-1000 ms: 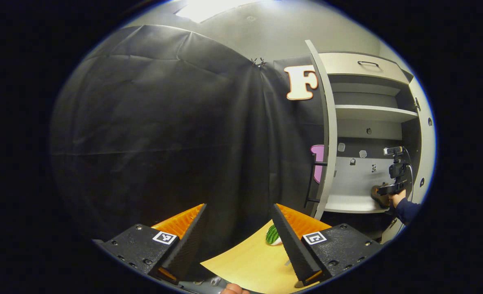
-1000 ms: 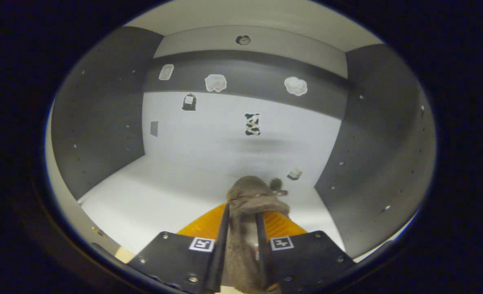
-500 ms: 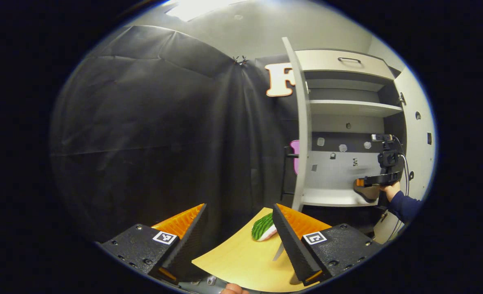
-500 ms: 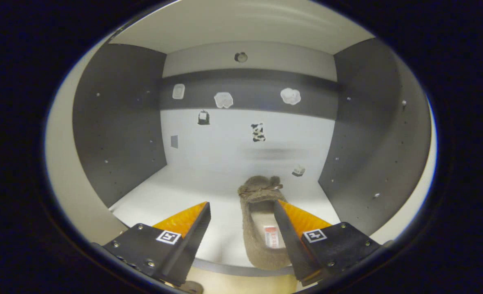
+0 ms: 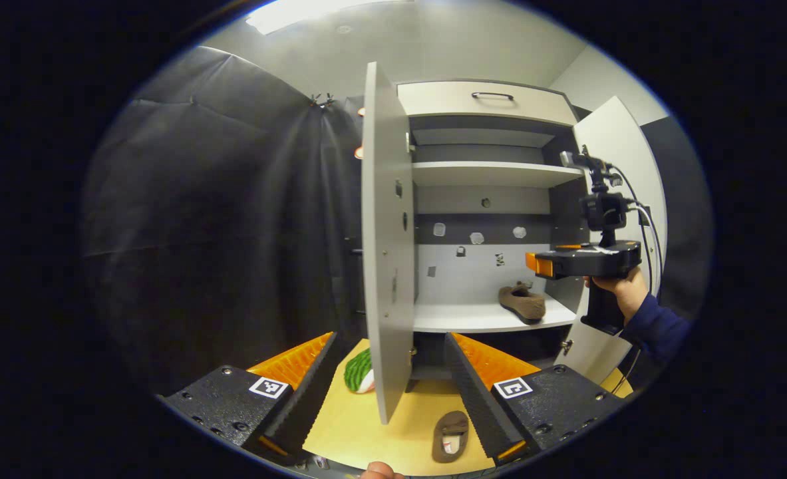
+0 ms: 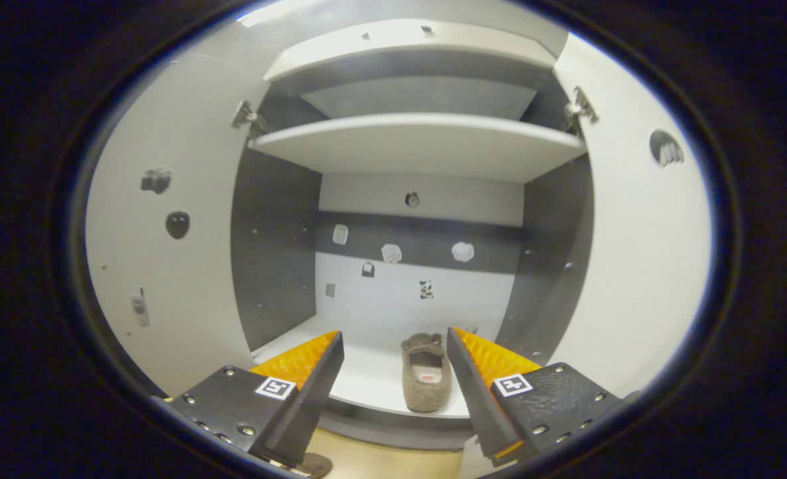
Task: Grab one shoe with the right hand and put it into the shoe cabinet, grab the other shoe with the left hand and put it into the shoe cabinet; then close the right door with the right hand and the left door with the left hand.
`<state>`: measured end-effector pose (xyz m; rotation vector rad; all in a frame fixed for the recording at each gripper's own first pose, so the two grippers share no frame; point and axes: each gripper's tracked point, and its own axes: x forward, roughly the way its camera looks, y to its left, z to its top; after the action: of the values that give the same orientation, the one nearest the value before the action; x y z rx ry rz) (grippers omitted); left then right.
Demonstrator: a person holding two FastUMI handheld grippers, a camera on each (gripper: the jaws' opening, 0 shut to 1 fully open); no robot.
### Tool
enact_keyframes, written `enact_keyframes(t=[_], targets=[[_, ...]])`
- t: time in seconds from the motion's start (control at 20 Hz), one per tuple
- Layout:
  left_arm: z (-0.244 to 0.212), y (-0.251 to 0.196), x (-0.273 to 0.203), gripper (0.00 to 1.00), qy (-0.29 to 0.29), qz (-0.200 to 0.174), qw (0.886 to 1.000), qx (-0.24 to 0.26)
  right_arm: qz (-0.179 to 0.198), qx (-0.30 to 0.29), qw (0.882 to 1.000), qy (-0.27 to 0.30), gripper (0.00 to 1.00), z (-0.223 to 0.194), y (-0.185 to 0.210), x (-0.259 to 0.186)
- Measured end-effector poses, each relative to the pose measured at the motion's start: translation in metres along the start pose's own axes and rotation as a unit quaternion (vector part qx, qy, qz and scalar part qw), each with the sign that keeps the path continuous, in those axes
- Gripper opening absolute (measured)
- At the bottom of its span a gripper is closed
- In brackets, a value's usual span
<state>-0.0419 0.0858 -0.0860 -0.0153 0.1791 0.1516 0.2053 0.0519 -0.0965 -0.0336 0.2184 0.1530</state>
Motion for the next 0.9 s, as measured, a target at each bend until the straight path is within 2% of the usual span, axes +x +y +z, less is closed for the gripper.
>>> enact_keyframes(t=[0.1, 0.2, 0.25, 0.3, 0.55, 0.7, 0.75, 0.9], targets=[[-0.013, -0.022, 0.008, 0.96, 0.015, -0.025, 1.0, 0.0, 0.002, -0.008, 1.0, -0.025, 0.92, 0.021, -0.001, -0.03], [-0.028, -0.036, 0.016, 0.94, 0.031, -0.043, 0.999, 0.0, 0.008, -0.012, 0.999, -0.045, 0.92, 0.039, -0.001, -0.062], [-0.039, -0.044, 0.022, 0.96, 0.042, -0.053, 0.998, -0.002, 0.012, -0.014, 0.998, -0.055, 0.93, 0.048, 0.0, -0.076], [-0.049, -0.049, 0.025, 0.94, 0.053, -0.061, 0.997, -0.004, 0.015, -0.013, 0.998, -0.064, 0.93, 0.055, 0.001, -0.09], [-0.118, -0.071, 0.051, 0.97, 0.123, -0.097, 0.988, 0.003, 0.024, 0.018, 0.996, -0.087, 0.92, 0.081, -0.003, -0.144], [-0.162, -0.076, 0.064, 0.94, 0.164, -0.108, 0.98, 0.033, 0.004, 0.006, 0.995, -0.095, 0.92, 0.085, -0.022, -0.162], [-0.175, -0.078, 0.068, 0.97, 0.178, -0.115, 0.976, 0.046, -0.004, 0.0, 0.995, -0.098, 0.91, 0.086, -0.027, -0.168], [-0.218, -0.082, 0.076, 0.98, 0.22, -0.132, 0.965, 0.059, -0.023, -0.018, 0.993, -0.112, 0.93, 0.093, -0.038, -0.185]])
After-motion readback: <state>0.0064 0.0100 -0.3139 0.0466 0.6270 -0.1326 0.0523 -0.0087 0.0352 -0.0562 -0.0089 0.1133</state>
